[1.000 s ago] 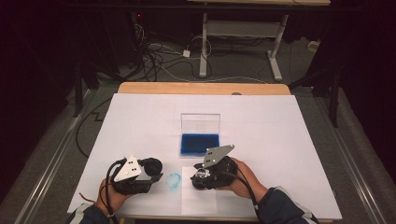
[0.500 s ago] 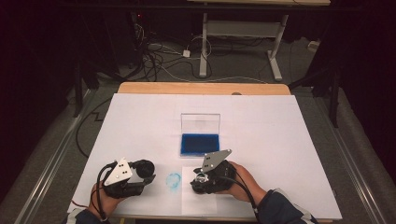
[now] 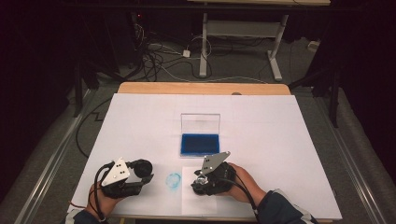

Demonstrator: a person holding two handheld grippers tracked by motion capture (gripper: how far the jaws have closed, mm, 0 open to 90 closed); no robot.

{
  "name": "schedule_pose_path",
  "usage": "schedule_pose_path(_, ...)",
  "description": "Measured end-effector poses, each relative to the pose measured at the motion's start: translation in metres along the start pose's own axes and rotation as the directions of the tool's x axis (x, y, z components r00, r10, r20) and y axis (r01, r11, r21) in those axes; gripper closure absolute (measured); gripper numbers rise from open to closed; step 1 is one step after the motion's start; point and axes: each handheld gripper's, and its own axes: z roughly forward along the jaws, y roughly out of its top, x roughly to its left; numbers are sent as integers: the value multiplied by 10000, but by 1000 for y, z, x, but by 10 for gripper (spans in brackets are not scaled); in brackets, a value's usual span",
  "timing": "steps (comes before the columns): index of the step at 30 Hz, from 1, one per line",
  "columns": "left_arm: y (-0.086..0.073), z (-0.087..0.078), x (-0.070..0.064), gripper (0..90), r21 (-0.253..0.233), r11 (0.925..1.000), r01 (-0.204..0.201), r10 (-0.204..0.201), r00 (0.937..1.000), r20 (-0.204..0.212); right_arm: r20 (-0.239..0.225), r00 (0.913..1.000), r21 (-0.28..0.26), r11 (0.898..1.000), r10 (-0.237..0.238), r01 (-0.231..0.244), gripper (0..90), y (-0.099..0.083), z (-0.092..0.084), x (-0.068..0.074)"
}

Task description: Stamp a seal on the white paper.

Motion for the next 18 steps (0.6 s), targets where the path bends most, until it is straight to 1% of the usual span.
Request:
schedule_pose_path(3,0,0,0,364,25,10000,-48,48,10000,-12,51,10000,44,10000,-55,54,561,-1,0,2)
schedule_pose_path(9,1,0,-1,364,16,10000,-64,64,10000,-15,93,9999,29,10000,43,-43,562,-2,0,2)
schedule_pose_path(14,1,0,-1,364,46,10000,-84,84,10000,-5,122,9999,62,10000,-31,30,562,-1,0,3)
schedule_pose_path(18,1,1,-2,364,105,9997,-200,200,9998,-3,155,9999,98,9999,-54,53,562,-1,-1,3)
